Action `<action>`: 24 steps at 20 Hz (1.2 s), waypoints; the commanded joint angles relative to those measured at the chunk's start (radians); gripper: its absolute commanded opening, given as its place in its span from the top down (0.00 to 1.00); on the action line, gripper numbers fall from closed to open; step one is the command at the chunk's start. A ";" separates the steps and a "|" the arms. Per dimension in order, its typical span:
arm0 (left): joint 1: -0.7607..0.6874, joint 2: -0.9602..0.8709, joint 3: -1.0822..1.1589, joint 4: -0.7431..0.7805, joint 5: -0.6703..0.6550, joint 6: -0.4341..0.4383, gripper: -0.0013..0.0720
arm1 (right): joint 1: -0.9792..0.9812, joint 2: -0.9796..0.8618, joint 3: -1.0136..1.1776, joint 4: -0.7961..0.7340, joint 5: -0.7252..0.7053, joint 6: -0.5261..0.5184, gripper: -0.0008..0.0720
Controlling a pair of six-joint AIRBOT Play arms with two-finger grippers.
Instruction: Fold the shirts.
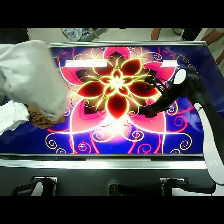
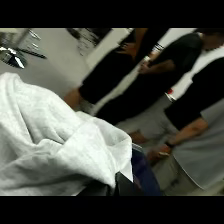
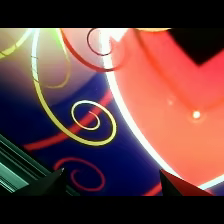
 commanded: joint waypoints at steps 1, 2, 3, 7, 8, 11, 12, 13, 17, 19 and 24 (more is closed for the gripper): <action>-0.339 -0.146 0.002 -0.022 0.081 0.057 0.94 | -0.003 0.080 0.003 -0.135 -0.066 -0.003 0.08; -0.438 -0.219 0.002 0.012 0.081 0.058 0.94 | -0.003 0.109 0.003 -0.185 -0.079 -0.003 0.08; -0.539 -0.306 0.002 0.051 0.081 0.058 0.94 | -0.003 0.142 0.003 -0.249 -0.087 -0.003 0.07; -0.797 -0.655 0.003 0.137 0.060 0.058 0.94 | -0.003 0.234 0.003 -0.404 -0.058 -0.004 0.05; -0.822 -0.738 0.003 0.136 0.038 0.058 0.93 | -0.003 0.245 0.003 -0.411 -0.049 -0.004 0.05; -0.818 -0.909 0.057 0.136 -0.130 0.071 0.06 | -0.003 0.246 0.002 -0.411 -0.060 -0.004 0.05; -0.786 -0.924 0.101 0.137 -0.215 0.102 0.05 | -0.003 0.244 0.002 -0.411 -0.070 -0.004 0.06; -0.742 -0.915 0.145 0.150 -0.275 0.114 0.05 | -0.003 0.240 0.002 -0.404 -0.076 -0.004 0.06; -0.530 -0.790 0.248 0.424 -0.389 0.039 0.06 | -0.003 0.229 -0.010 -0.183 -0.070 -0.058 0.05; -0.465 -0.769 0.210 0.475 -0.441 0.027 0.07 | -0.003 0.206 -0.054 -0.049 -0.085 -0.118 0.03; -0.531 -0.777 -0.105 0.362 -0.272 0.025 0.18 | -0.003 0.083 -0.195 0.043 -0.091 -0.179 0.03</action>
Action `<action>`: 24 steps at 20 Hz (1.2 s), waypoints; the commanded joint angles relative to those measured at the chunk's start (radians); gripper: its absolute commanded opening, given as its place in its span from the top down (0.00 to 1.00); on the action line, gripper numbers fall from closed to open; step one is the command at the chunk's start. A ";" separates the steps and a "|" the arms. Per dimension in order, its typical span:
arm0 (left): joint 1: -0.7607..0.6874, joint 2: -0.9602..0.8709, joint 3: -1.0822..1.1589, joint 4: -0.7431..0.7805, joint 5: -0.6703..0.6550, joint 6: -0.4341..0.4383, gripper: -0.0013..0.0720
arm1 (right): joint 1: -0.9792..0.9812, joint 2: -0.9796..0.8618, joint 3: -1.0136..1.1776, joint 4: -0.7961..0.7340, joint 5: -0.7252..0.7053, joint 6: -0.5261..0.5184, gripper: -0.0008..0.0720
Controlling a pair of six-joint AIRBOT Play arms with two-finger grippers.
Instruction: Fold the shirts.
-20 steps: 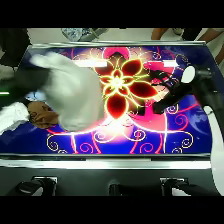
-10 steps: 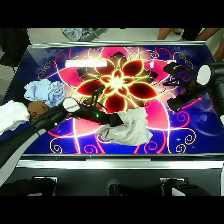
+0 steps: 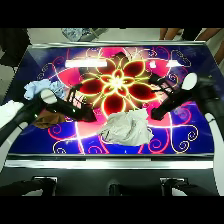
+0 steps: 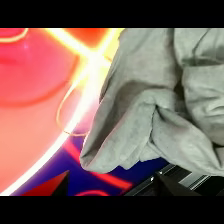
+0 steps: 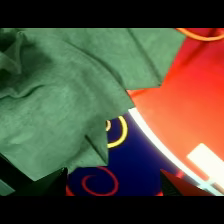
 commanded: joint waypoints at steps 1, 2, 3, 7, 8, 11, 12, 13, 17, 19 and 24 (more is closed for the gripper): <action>-0.044 0.000 -0.182 -0.042 0.125 0.000 0.18 | 0.000 -0.089 -0.060 0.083 -0.008 -0.048 0.03; -0.069 -0.009 -0.211 -0.050 0.158 0.002 0.18 | 0.000 -0.116 -0.060 0.084 -0.011 -0.048 0.03; -0.090 -0.020 -0.222 -0.055 0.179 0.003 0.17 | 0.000 -0.144 -0.060 0.090 -0.008 -0.048 0.03; -0.145 -0.050 -0.223 -0.064 0.285 0.002 0.18 | 0.000 -0.194 -0.060 0.113 -0.037 -0.062 0.03; -0.147 -0.052 -0.224 -0.074 0.309 0.002 0.18 | 0.000 -0.194 -0.060 0.106 -0.053 -0.063 0.03; -0.147 -0.053 -0.224 -0.074 0.354 0.001 0.57 | -0.018 -0.194 -0.053 0.124 -0.077 -0.064 0.03; -0.147 -0.053 -0.224 -0.078 0.360 0.002 0.72 | -0.051 -0.194 -0.043 0.165 -0.080 -0.064 0.03; -0.147 -0.053 -0.224 -0.078 0.358 0.002 0.85 | -0.100 -0.194 -0.030 0.211 -0.091 -0.063 0.03; -0.147 -0.052 -0.224 -0.077 0.357 0.003 0.93 | -0.270 -0.236 -0.027 0.357 -0.130 0.003 0.03; -0.147 -0.051 -0.223 -0.077 0.357 0.003 0.93 | -0.266 -0.303 -0.027 0.365 -0.121 0.014 0.03; -0.147 -0.048 -0.223 -0.077 0.357 0.002 0.93 | -0.172 -0.429 -0.027 0.431 -0.252 0.078 0.03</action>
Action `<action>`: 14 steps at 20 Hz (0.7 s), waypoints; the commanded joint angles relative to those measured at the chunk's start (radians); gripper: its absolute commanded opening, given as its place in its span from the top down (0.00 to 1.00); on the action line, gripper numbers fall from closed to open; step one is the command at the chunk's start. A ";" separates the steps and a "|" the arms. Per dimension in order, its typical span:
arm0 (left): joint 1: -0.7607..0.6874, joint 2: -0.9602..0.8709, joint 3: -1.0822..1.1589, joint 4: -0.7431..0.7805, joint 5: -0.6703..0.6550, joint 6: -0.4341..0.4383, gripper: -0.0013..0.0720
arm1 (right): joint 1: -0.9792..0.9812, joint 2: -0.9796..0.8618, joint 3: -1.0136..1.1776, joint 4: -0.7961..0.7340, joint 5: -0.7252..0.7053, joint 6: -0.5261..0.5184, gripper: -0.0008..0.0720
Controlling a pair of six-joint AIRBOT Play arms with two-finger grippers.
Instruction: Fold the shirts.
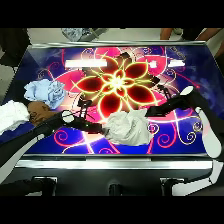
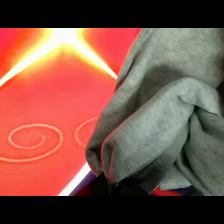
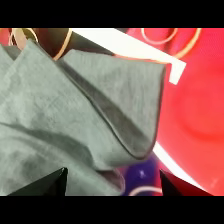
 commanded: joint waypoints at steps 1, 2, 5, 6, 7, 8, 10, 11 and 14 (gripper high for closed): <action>0.000 0.004 0.000 0.000 0.003 0.000 0.93 | 0.043 -0.070 0.001 0.043 -0.092 0.077 0.05; 0.000 0.007 0.002 0.004 0.004 0.000 0.93 | 0.051 -0.074 0.001 0.050 -0.106 0.092 0.17; 0.001 0.007 0.027 0.023 0.003 0.000 0.93 | 0.053 -0.072 0.006 0.096 -0.121 0.092 0.91; 0.003 0.009 0.045 0.047 -0.003 0.000 0.93 | 0.050 -0.063 0.017 0.112 -0.109 0.045 0.91; 0.008 0.018 0.076 0.101 -0.017 0.000 0.94 | 0.044 -0.046 0.035 0.111 -0.097 0.009 0.91; 0.016 0.033 0.119 0.169 -0.040 0.000 0.94 | 0.038 -0.018 0.068 0.104 -0.084 -0.023 0.91; 0.048 0.083 0.246 0.293 -0.105 -0.002 0.94 | 0.037 0.066 0.169 0.079 -0.072 -0.089 0.91; 0.070 0.115 0.326 0.343 -0.129 -0.015 0.94 | 0.037 0.119 0.233 0.068 -0.072 -0.121 0.91; 0.154 0.235 0.647 0.426 -0.137 -0.031 0.94 | 0.037 0.329 0.454 0.008 -0.156 -0.199 0.91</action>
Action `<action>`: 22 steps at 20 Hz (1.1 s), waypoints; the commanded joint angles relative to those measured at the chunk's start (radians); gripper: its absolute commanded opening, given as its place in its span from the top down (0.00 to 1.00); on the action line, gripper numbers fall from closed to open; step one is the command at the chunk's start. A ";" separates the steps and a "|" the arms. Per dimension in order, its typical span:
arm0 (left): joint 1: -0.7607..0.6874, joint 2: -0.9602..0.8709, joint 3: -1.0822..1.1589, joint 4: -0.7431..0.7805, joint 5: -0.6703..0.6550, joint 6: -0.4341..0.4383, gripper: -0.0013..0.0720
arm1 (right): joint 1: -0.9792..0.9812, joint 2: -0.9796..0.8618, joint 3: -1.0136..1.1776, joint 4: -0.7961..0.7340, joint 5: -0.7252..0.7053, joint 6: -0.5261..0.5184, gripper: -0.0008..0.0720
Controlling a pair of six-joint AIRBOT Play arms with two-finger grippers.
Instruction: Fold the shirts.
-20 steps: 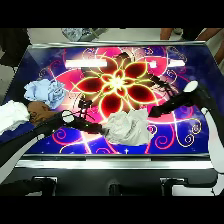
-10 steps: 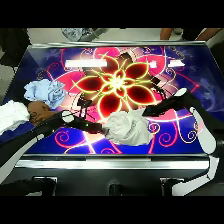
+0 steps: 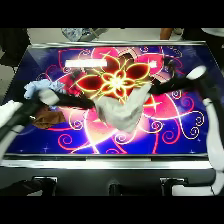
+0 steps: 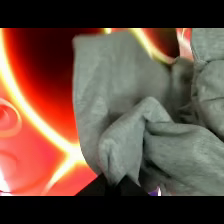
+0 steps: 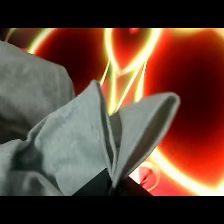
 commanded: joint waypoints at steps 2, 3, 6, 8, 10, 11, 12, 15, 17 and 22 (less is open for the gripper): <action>0.129 0.159 0.478 0.124 -0.030 -0.032 0.94 | -0.001 0.314 0.275 -0.189 -0.152 -0.079 0.91; 0.156 0.189 0.571 0.124 -0.029 -0.042 0.94 | -0.001 0.391 0.303 -0.257 -0.183 -0.061 0.91; 0.177 0.274 0.725 0.124 -0.029 -0.044 0.94 | -0.001 0.597 0.307 -0.396 -0.192 -0.017 0.91; 0.177 0.324 0.721 0.142 -0.045 -0.045 0.94 | -0.001 0.674 0.307 -0.556 -0.149 0.062 0.91; 0.177 0.353 0.719 0.229 -0.085 -0.101 0.94 | -0.001 0.724 0.307 -0.715 -0.099 0.134 0.91; 0.177 0.362 0.718 0.295 -0.117 -0.138 0.94 | -0.001 0.740 0.307 -0.780 -0.060 0.153 0.91; 0.177 0.367 0.718 0.348 -0.156 -0.161 0.94 | -0.001 0.750 0.307 -0.822 -0.011 0.160 0.91; 0.177 0.371 0.689 0.393 -0.277 -0.171 0.93 | -0.001 0.750 0.306 -0.836 0.248 0.171 0.91; 0.175 0.371 0.600 0.391 -0.302 -0.171 0.93 | -0.001 0.729 0.276 -0.835 0.480 0.188 0.91; 0.175 0.342 0.188 0.348 -0.268 -0.171 0.93 | -0.001 0.748 -0.186 -0.757 0.618 0.205 0.91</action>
